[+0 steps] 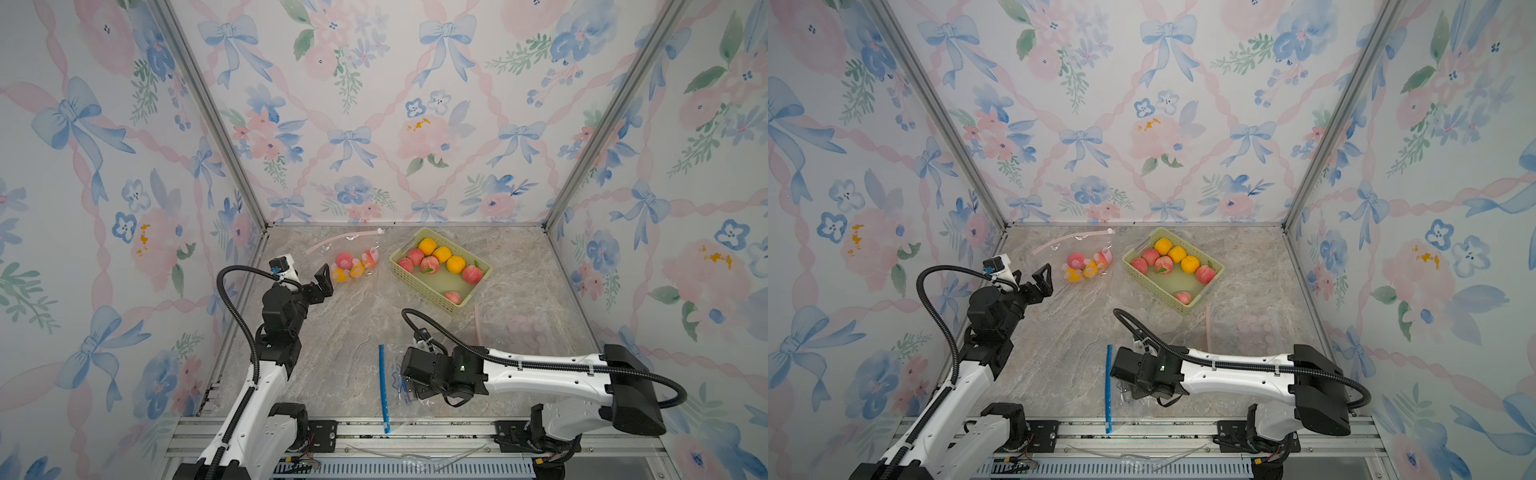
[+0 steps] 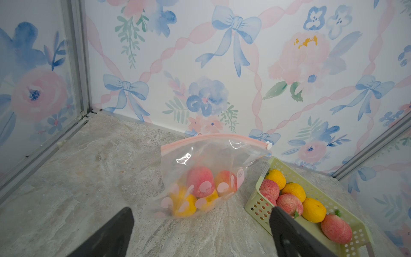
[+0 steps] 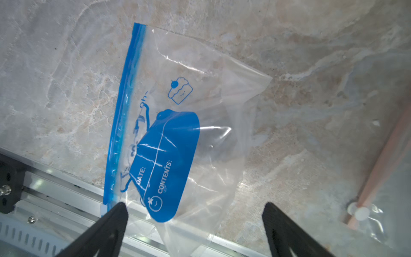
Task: Place the peach in a zip-top bag and seal the zipper
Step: Pick up the zipper food storage bag at the center of the board.
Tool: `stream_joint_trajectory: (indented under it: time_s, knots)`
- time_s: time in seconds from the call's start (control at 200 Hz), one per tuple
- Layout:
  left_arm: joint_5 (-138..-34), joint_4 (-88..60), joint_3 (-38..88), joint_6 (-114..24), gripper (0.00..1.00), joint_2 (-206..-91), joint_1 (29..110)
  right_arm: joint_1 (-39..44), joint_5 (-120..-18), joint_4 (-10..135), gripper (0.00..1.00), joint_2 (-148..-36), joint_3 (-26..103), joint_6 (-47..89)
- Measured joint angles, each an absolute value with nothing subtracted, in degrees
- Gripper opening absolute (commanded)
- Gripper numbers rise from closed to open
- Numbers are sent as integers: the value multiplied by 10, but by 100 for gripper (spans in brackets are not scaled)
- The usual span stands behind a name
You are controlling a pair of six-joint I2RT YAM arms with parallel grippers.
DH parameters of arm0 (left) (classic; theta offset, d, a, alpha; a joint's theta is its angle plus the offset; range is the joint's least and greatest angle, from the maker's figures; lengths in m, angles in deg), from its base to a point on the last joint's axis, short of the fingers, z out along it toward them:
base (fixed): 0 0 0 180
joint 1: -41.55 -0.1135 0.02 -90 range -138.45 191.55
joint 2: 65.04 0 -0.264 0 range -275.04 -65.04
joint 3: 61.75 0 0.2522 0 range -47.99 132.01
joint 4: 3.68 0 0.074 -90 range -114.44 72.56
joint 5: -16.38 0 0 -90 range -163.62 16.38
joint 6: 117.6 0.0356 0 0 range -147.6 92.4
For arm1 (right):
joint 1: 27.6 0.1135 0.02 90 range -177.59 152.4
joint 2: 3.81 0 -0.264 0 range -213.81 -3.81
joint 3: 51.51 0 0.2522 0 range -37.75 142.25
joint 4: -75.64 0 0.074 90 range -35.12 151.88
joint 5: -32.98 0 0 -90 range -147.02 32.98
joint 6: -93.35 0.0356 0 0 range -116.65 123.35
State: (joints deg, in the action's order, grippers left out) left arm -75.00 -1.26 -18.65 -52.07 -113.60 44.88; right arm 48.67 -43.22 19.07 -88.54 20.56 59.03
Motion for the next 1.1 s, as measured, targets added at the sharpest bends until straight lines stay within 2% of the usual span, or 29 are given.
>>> stream_joint_trajectory:
  time_s: [0.025, 0.125, 0.26, 0.32, 0.395, 0.54, 0.57, 0.765, 0.945, 1.1]
  knots:
    - [-752, -18, -186, -527, 98, -1133, 449, 487, -435, 196, 100, -889, 201, 596]
    - [-763, -37, -187, -551, 98, -1126, 449, 484, -452, 226, 87, -897, 171, 608]
    - [-782, -62, -186, -576, 98, -1127, 450, 466, -480, 279, 54, -897, 124, 616]
    - [-789, -70, -185, -584, 98, -1130, 453, 451, -490, 302, 36, -897, 110, 615]
    - [-799, -80, -183, -593, 98, -1136, 459, 427, -505, 336, 20, -897, 95, 615]
    - [-813, -96, -177, -603, 98, -1146, 477, 376, -529, 384, 3, -884, 72, 600]
    - [-816, -100, -175, -604, 98, -1147, 481, 367, -534, 387, 0, -873, 71, 592]
    - [-838, -125, -171, -624, 95, -1147, 503, 314, -567, 426, 0, -769, 58, 539]
    - [-873, -144, -181, -664, 89, -1137, 505, 222, -631, 489, 0, -649, 12, 502]
    - [-919, -142, -211, -690, 86, -1105, 518, 153, -698, 534, 0, -593, -2, 492]
